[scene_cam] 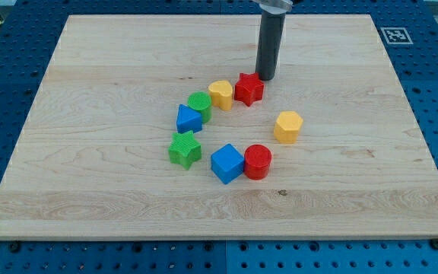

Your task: Push the red star down a bit

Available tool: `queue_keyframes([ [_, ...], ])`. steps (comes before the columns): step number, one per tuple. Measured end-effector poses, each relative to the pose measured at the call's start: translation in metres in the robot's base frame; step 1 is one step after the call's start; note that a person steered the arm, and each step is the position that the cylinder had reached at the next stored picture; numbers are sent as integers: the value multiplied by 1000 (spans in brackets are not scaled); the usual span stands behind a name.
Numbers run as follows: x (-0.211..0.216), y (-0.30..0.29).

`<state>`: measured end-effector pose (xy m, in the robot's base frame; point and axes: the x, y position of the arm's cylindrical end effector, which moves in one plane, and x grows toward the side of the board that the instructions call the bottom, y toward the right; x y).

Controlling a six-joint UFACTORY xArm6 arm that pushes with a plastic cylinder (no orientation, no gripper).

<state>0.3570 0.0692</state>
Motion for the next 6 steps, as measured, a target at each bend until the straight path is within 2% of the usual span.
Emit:
queue_keyframes([
  [3,0,-16],
  [5,20,-29],
  [6,19,-8],
])
